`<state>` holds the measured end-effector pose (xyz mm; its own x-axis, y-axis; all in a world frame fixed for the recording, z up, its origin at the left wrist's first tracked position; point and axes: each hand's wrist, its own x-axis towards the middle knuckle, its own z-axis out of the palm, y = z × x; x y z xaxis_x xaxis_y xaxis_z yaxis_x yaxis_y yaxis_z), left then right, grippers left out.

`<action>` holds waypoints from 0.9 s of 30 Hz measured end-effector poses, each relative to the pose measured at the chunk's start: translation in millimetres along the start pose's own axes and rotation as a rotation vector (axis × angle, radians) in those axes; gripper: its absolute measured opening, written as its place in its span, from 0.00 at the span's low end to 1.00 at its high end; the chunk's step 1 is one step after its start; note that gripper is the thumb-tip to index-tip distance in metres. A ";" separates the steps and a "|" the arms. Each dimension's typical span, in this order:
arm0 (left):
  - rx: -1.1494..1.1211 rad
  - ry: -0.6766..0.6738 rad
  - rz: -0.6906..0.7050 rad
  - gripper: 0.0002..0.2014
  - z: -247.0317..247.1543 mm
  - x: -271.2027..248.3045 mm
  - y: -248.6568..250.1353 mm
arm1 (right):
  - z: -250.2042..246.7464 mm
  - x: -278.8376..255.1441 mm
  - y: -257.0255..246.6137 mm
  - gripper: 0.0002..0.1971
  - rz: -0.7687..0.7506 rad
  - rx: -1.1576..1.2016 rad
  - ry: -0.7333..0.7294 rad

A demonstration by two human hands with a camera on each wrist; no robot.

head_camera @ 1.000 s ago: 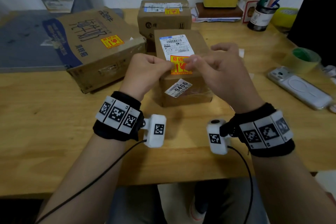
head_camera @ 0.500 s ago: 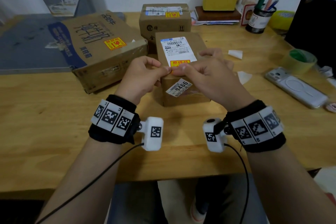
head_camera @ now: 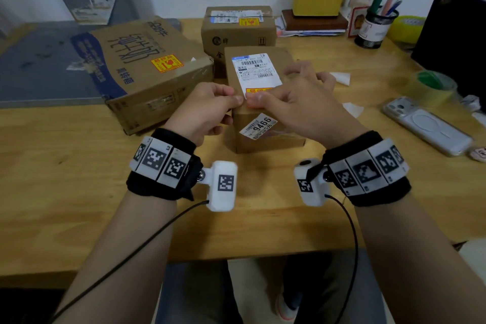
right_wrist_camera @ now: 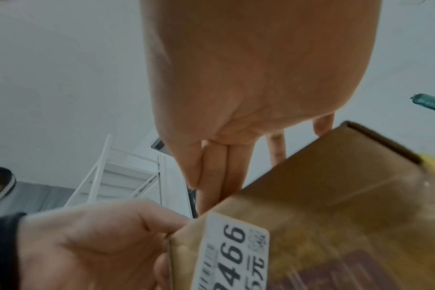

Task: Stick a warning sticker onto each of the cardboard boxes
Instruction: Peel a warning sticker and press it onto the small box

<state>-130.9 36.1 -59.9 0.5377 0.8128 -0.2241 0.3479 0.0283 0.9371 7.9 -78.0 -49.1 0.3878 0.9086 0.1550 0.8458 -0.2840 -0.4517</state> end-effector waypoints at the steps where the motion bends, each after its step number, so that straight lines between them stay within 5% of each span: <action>1: -0.007 -0.007 -0.006 0.06 -0.7 0.4 0.1 | -0.9 -1.6 0.7 0.21 -0.011 0.000 -0.006; 19: 0.051 0.006 -0.028 0.03 -2.1 1.3 7.5 | -0.8 11.3 5.9 0.19 0.029 -0.132 -0.007; 27: 0.045 0.017 -0.039 0.03 -1.4 1.6 6.2 | -7.8 9.8 19.6 0.21 0.049 0.030 0.034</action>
<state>-128.9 38.3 -54.0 0.5099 0.8216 -0.2550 0.4029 0.0338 0.9146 31.2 -77.1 -49.7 0.4413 0.8827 0.1615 0.8141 -0.3182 -0.4858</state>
